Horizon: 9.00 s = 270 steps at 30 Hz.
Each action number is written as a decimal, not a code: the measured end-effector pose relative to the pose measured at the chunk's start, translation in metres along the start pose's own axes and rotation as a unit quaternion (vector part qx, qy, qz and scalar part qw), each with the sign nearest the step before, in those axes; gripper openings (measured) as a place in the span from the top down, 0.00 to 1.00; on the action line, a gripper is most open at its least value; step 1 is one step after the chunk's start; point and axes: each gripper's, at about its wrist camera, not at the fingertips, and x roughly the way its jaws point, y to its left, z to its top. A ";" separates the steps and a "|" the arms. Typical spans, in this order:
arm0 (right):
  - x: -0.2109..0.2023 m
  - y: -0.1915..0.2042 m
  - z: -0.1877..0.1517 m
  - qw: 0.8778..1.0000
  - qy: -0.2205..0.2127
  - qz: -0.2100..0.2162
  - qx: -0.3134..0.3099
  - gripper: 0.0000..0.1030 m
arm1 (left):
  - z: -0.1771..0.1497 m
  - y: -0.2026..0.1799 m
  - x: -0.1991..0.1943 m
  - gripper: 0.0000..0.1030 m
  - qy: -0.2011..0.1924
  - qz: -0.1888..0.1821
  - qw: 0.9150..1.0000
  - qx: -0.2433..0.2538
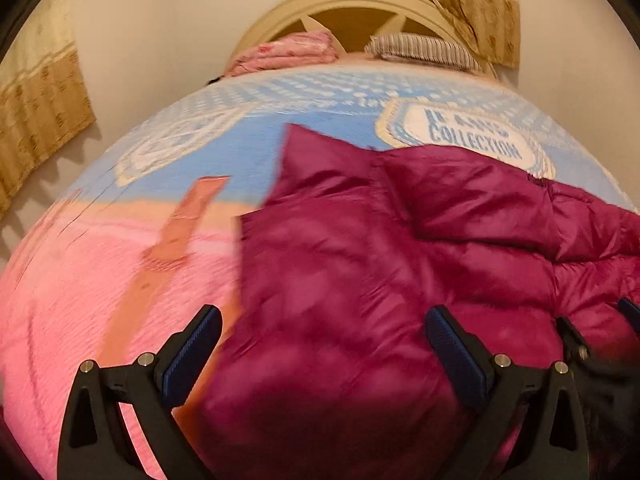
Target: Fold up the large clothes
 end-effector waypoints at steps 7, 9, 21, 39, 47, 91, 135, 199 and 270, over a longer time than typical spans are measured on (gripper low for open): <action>-0.024 0.000 -0.003 1.000 -0.008 0.004 -0.002 0.04 | -0.035 0.060 -0.035 0.01 0.015 0.001 0.998 -0.063; -0.045 -0.001 -0.013 1.000 -0.020 0.013 0.001 0.04 | -0.042 0.068 -0.046 0.01 0.014 -0.019 0.997 -0.079; -0.069 0.016 -0.065 0.999 -0.040 -0.003 -0.028 0.01 | -0.065 0.056 -0.031 0.21 0.028 -0.069 0.992 -0.099; -0.062 0.024 -0.068 0.999 -0.015 -0.029 -0.037 0.00 | -0.059 0.051 -0.073 0.93 -0.036 -0.127 0.990 -0.041; -0.075 0.061 -0.072 0.998 -0.023 -0.021 -0.047 0.00 | -0.061 0.087 -0.098 0.94 -0.053 -0.107 0.992 -0.050; -0.079 -0.254 -0.130 0.985 0.049 -0.114 0.119 0.01 | -0.146 -0.233 -0.168 0.36 -0.193 -0.105 0.879 0.423; -0.017 -0.119 0.028 0.986 -0.040 -0.055 0.155 0.32 | 0.051 -0.115 0.024 0.19 0.001 0.011 1.000 -0.001; -0.015 -0.118 -0.016 0.990 -0.008 -0.016 0.143 0.23 | -0.007 -0.110 0.003 0.13 0.012 -0.049 0.997 0.058; -0.071 -0.033 0.012 0.979 -0.085 0.173 0.073 0.80 | -0.003 0.017 -0.113 0.97 -0.086 -0.046 0.995 0.031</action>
